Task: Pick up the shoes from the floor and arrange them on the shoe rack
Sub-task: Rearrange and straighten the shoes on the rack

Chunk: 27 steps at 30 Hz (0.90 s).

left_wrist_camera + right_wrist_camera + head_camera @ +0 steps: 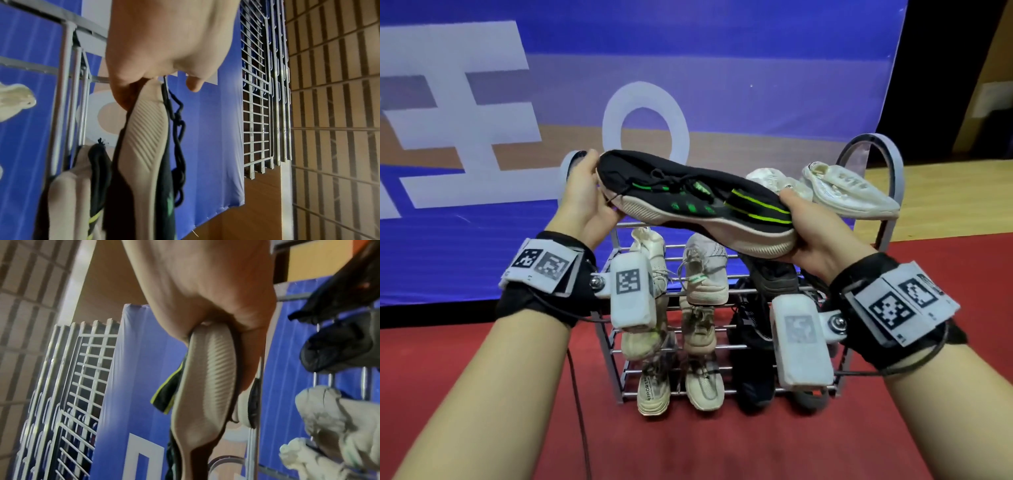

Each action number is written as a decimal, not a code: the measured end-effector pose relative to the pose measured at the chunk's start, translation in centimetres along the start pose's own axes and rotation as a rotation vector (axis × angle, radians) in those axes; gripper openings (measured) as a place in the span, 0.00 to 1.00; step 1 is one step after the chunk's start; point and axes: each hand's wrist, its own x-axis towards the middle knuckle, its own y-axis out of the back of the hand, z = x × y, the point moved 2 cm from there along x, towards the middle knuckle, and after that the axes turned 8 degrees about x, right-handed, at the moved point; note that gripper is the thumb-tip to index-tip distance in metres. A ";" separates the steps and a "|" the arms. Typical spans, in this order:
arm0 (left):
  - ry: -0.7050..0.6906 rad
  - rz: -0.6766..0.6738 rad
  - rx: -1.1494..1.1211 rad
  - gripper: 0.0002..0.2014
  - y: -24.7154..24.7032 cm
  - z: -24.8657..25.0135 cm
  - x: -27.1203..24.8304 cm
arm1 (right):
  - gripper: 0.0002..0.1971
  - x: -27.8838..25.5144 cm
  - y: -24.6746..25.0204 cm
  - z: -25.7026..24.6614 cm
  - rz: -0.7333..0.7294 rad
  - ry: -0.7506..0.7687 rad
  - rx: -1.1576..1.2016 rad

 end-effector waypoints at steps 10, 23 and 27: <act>0.200 -0.454 0.755 0.32 -6.1 -2.2 -2.2 | 0.18 -0.4 -1.8 0.6 -0.020 0.167 0.122; 0.073 -0.259 0.693 0.10 -6.0 -2.7 -2.4 | 0.08 -1.4 -3.2 2.4 -0.188 0.111 -0.067; 0.008 -0.164 0.615 0.03 -5.3 -2.1 -1.7 | 0.08 -1.1 -4.5 2.3 -0.200 0.128 -0.123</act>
